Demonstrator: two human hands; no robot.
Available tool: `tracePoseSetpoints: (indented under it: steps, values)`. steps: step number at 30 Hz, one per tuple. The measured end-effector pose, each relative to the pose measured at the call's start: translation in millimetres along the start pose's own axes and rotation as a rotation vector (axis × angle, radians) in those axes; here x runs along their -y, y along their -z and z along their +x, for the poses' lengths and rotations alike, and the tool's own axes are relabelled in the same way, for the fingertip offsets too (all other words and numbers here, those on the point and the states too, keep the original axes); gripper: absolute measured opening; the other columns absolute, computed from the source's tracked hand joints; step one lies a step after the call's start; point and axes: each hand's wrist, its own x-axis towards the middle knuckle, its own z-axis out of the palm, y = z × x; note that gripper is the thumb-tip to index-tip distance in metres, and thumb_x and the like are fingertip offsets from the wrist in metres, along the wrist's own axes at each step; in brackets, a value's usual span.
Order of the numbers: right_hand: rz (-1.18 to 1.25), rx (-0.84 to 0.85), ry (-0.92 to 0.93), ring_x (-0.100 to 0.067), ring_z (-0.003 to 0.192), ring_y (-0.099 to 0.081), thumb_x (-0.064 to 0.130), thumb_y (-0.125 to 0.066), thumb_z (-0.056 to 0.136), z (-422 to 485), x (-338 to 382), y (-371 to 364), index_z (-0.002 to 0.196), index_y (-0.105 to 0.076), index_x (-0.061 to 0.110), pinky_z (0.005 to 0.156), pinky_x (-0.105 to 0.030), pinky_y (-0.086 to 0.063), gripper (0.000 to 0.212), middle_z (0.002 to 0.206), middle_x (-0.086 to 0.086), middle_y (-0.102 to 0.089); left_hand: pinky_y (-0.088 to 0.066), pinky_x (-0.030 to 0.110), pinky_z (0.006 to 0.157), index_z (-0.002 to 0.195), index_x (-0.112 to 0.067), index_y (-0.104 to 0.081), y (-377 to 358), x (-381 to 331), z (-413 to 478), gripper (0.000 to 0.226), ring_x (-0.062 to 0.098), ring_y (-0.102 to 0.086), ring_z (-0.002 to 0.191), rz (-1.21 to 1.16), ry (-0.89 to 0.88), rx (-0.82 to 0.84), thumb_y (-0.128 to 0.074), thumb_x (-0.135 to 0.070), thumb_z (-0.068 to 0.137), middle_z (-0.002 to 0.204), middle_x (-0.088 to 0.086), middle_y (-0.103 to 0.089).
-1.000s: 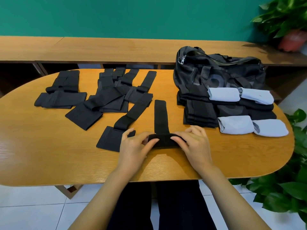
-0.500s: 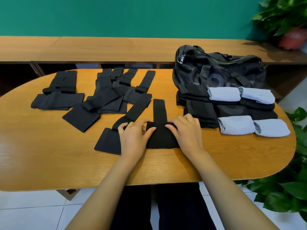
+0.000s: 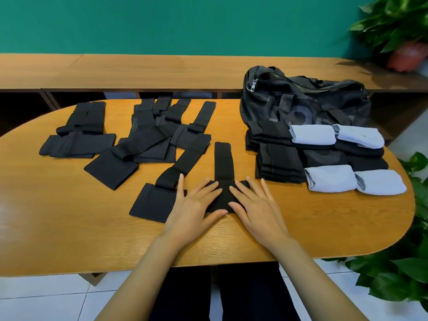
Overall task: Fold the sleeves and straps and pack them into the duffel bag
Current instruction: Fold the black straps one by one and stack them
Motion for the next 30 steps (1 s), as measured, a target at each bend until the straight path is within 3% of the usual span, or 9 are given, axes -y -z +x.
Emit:
tracePoseSetpoints:
  steps: [4,12,26,30]
  values:
    - [0.097,-0.028,-0.008,-0.018,0.147,-0.024,0.059,-0.012,0.099,0,-1,1,0.14,-0.053,0.023,0.122,-0.039,-0.004,0.068,0.147,0.004,-0.049,0.017,0.053,0.117,0.138,-0.028,-0.054,0,-1,-1,0.069,0.005,-0.033,0.141,0.018,-0.034,-0.009,-0.031,-0.072,0.09,0.146,-0.01,-0.048]
    - [0.169,-0.091,0.023,-0.012,0.141,-0.035,0.061,-0.025,0.098,-7,-1,3,0.131,-0.062,0.025,0.122,-0.041,-0.011,0.061,0.138,0.007,-0.058,-0.001,0.06,0.118,0.12,-0.023,-0.069,-1,-4,-5,0.053,0.013,-0.056,0.125,0.054,-0.043,-0.103,-0.035,-0.057,0.097,0.125,-0.004,-0.067]
    - [0.177,-0.207,0.032,-0.012,0.124,-0.051,0.05,-0.037,0.095,-7,-1,1,0.119,-0.069,0.023,0.119,-0.043,-0.019,0.048,0.121,0.008,-0.068,-0.002,0.057,0.119,0.108,-0.021,-0.075,6,-7,-7,0.054,0.008,-0.064,0.112,0.019,-0.042,-0.171,-0.039,-0.059,0.095,0.11,-0.008,-0.073]
    - [0.208,-0.262,0.026,-0.011,0.116,-0.053,0.05,-0.04,0.095,-7,-1,3,0.112,-0.071,0.024,0.118,-0.044,-0.02,0.043,0.11,0.011,-0.07,-0.003,0.058,0.12,0.106,-0.023,-0.074,8,-7,-7,0.041,0.006,-0.066,0.104,-0.003,-0.059,-0.203,-0.046,-0.049,0.095,0.103,-0.01,-0.074]
